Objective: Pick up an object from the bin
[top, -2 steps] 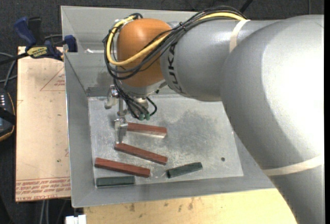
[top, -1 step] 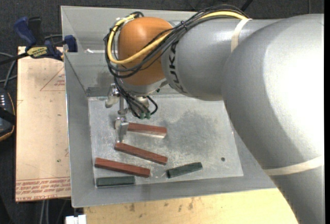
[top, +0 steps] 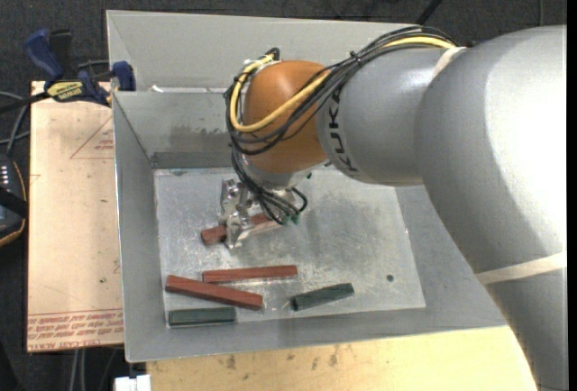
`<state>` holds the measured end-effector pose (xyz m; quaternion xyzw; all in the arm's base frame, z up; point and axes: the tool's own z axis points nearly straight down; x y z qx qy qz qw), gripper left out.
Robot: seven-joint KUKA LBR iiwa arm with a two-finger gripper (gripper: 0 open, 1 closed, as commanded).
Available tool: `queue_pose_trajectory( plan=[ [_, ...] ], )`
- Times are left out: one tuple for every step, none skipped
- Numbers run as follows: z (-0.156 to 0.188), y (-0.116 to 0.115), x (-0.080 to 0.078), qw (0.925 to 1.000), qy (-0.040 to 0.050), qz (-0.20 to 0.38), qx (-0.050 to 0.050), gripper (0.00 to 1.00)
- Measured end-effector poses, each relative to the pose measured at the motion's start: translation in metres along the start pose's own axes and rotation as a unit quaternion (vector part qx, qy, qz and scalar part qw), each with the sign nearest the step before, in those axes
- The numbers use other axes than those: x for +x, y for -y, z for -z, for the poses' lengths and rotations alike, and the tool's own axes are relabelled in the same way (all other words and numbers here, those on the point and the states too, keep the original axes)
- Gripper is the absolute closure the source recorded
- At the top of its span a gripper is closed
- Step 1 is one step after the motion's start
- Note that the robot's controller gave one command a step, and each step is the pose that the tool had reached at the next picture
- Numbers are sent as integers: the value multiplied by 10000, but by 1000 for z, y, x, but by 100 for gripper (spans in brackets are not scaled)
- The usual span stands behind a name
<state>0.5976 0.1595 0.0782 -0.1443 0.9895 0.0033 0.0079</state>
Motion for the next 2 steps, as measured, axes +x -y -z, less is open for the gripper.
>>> queue_pose_trajectory(
  plan=[
    [0, 0, 0, 10000, 0, 0, -1, 100],
    [172, -7, -4, 10000, -28, -87, 19, 100]
  ],
)
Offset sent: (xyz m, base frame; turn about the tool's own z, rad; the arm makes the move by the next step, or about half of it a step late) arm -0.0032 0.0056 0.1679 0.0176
